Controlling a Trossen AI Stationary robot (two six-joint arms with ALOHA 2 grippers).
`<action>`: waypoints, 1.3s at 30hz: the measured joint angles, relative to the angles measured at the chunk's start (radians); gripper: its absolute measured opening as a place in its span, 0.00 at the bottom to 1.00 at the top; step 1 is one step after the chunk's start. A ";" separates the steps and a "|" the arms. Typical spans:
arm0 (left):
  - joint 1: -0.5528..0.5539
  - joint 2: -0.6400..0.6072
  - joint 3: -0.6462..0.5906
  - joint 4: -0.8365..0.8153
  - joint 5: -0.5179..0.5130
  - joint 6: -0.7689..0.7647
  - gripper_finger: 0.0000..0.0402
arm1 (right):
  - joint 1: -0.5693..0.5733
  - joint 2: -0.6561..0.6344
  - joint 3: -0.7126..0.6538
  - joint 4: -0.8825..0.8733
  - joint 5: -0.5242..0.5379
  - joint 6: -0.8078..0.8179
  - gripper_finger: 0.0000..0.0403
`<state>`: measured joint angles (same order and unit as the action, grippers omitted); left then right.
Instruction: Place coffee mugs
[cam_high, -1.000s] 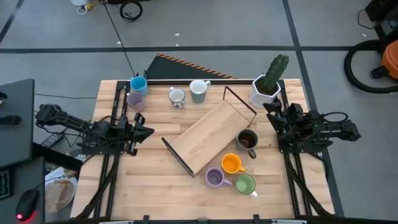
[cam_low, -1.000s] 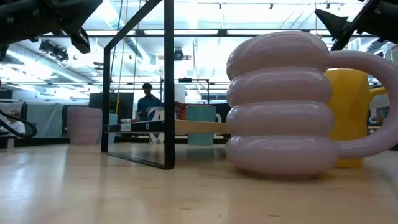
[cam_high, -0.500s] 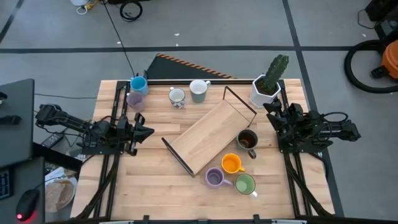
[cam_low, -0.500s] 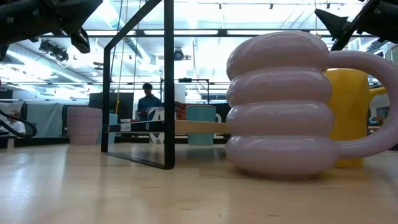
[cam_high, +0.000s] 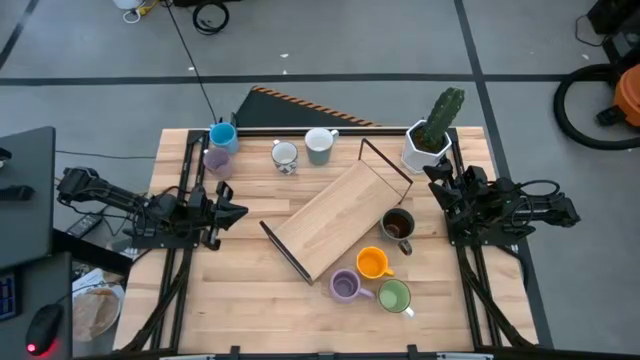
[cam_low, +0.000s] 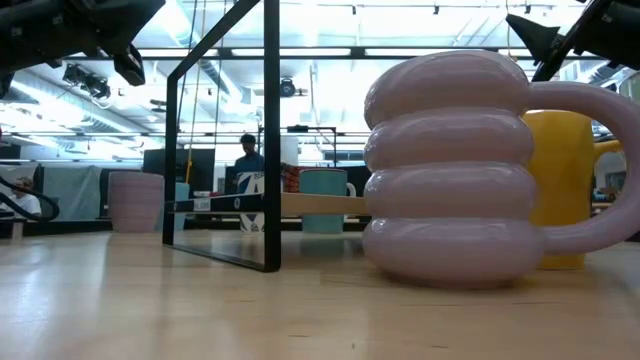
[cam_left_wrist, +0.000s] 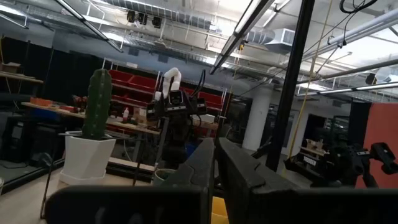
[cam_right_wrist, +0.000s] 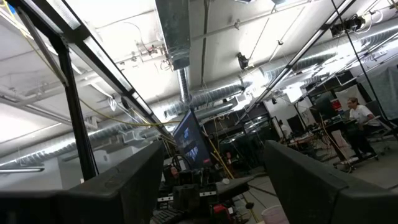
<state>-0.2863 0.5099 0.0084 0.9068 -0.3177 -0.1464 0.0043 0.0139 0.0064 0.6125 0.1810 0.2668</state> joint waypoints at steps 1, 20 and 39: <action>0.000 0.000 0.000 0.000 0.000 0.000 0.07 | 0.000 0.000 0.000 0.000 0.000 0.000 0.70; 0.000 0.000 0.000 0.032 0.000 -0.086 0.07 | 0.000 0.000 0.000 0.000 0.000 0.000 0.70; 0.002 0.000 0.000 0.068 -0.047 -0.358 0.07 | 0.000 0.000 0.000 0.000 0.000 0.000 0.70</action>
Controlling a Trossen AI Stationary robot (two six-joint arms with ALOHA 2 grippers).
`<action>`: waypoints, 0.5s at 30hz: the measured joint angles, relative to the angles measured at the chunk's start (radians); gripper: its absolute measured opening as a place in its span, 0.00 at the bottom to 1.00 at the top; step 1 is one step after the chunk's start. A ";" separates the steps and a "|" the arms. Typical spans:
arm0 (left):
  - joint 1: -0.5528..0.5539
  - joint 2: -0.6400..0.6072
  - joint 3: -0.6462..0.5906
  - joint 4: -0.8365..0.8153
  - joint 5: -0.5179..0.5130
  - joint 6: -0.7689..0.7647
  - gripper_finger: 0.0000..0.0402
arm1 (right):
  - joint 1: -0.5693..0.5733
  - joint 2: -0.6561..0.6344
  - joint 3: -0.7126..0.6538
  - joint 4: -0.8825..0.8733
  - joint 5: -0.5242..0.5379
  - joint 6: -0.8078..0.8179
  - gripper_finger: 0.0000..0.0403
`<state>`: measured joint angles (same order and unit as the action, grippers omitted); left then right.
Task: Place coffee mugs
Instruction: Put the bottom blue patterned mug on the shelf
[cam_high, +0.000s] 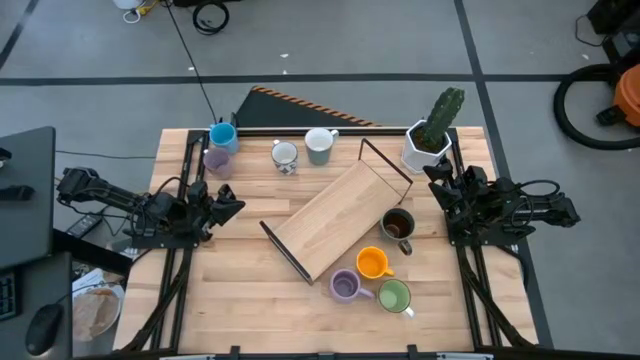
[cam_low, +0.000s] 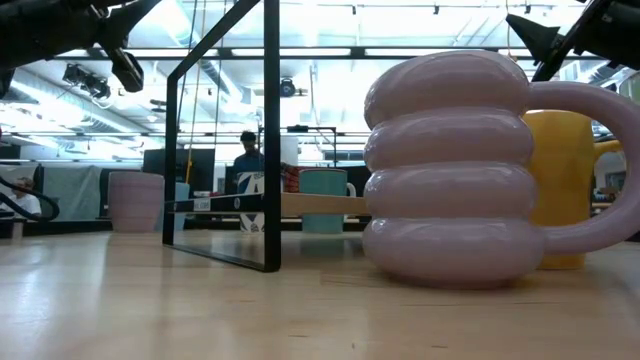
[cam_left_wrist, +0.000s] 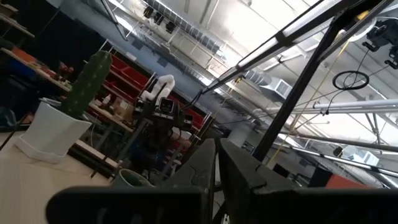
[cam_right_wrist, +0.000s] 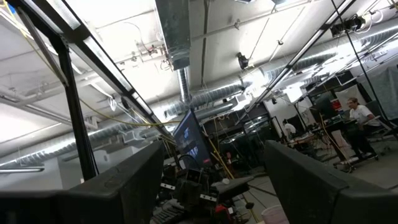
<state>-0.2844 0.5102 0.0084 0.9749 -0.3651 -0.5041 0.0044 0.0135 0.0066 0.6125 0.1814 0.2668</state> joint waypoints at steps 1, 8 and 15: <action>0.000 0.000 0.000 0.000 -0.004 0.000 0.07 | 0.000 0.000 0.000 0.000 0.000 0.000 0.70; 0.000 0.000 0.000 0.008 -0.084 0.008 0.07 | 0.000 0.000 0.000 0.000 0.000 0.066 0.70; 0.000 0.000 0.015 0.089 0.049 0.237 0.07 | 0.000 0.000 0.000 0.000 0.036 0.229 0.70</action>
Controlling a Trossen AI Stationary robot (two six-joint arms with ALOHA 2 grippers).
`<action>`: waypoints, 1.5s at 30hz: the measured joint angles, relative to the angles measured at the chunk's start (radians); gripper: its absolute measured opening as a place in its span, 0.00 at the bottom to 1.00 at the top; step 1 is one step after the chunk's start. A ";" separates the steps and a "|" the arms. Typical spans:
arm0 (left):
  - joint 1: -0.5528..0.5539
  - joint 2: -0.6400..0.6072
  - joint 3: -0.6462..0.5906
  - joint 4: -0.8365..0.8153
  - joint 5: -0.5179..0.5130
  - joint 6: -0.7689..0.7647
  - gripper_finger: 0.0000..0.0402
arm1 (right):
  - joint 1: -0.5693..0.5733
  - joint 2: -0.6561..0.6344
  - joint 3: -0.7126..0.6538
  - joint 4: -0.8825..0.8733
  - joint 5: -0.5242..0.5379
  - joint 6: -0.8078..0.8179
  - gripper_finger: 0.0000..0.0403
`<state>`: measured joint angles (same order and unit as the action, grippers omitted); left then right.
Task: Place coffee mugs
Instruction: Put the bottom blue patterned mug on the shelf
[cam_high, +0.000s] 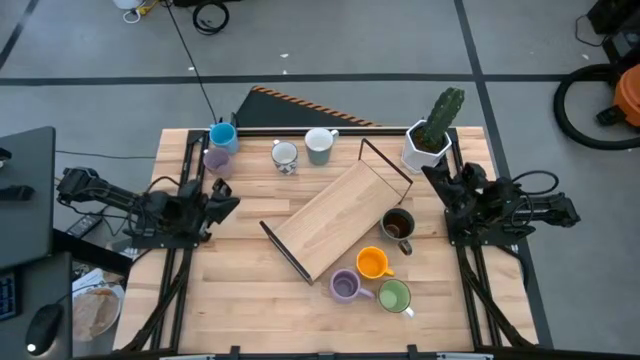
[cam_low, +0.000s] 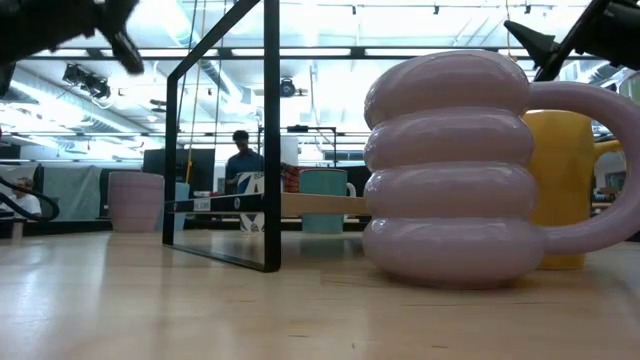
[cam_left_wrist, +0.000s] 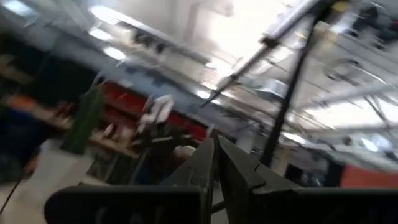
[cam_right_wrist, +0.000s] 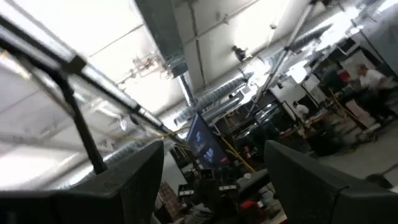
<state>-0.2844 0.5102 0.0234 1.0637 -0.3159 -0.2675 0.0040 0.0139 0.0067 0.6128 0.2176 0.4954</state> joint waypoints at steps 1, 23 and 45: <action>0.000 0.000 0.010 0.012 0.028 0.036 0.07 | 0.000 0.000 0.000 0.001 0.002 0.002 0.70; 0.000 0.046 0.142 -0.237 -0.003 0.115 0.11 | -0.002 0.168 0.135 -0.147 -0.129 -0.088 0.69; 0.000 0.046 0.330 -0.617 -0.059 0.095 0.35 | 0.150 0.817 0.718 -1.045 0.038 -0.168 0.66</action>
<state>-0.2844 0.5564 0.3534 0.4466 -0.3747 -0.1721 0.1540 0.8309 0.7242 -0.4318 0.2558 0.3279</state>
